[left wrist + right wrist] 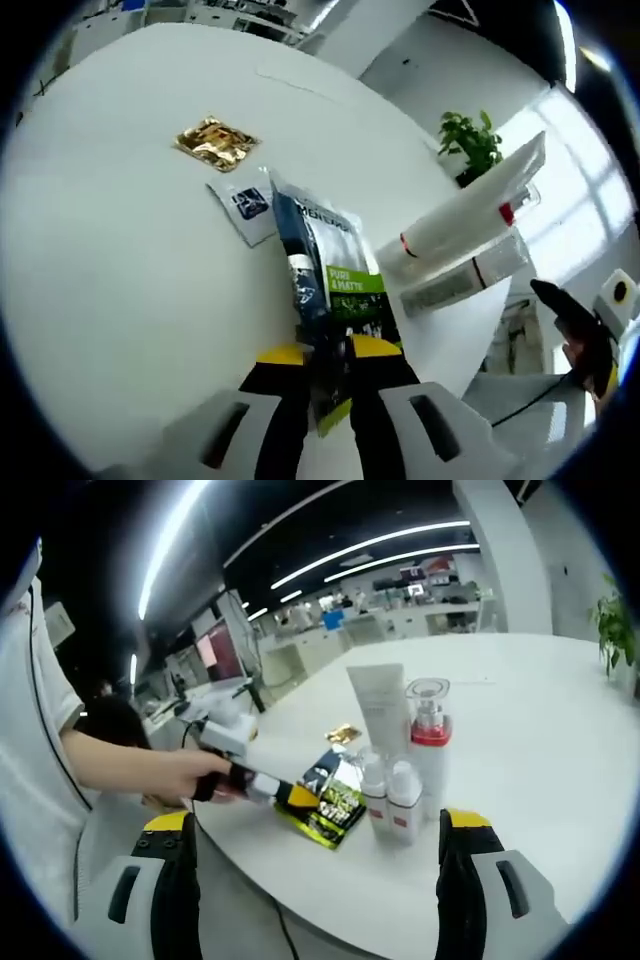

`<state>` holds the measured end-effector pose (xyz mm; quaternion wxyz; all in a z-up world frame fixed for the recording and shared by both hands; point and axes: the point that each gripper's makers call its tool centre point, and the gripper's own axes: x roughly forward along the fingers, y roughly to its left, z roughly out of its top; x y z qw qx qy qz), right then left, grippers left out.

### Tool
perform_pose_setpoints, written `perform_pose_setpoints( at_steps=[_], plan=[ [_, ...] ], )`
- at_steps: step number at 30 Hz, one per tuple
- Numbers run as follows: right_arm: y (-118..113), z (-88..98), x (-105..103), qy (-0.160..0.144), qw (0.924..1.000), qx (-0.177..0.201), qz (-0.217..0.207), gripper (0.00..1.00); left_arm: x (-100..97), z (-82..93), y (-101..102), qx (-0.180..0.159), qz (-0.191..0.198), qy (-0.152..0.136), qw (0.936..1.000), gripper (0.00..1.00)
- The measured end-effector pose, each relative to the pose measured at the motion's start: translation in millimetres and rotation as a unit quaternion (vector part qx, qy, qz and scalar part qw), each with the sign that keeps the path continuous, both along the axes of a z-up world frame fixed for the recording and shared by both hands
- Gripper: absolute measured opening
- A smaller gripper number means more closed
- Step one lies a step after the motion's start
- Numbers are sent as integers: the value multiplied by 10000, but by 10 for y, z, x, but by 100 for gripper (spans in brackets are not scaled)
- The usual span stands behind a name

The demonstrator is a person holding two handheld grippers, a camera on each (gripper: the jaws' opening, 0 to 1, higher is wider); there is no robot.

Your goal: Arrange the skincare products in the storage area until every visible bottle or jar stands upright without overlapping.

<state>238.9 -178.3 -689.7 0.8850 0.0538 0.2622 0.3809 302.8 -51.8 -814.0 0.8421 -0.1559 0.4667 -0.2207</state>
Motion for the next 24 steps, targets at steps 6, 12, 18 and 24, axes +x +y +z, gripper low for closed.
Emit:
perform_pose_setpoints(
  at_steps=[6, 12, 18, 24],
  plan=[
    [-6, -7, 9, 16, 10000, 4, -29, 99, 5, -66, 49, 529, -336, -114, 9980, 21],
    [-6, -17, 11, 30, 10000, 6, -21, 99, 3, -93, 54, 828, -565, -225, 9947, 24],
    [-18, -28, 16, 41, 10000, 10, -20, 99, 9, -95, 89, 998, -657, -301, 9924, 24],
    [-40, -61, 22, 58, 10000, -35, 6, 99, -3, -80, 118, 1108, -724, -368, 9905, 24]
  ],
)
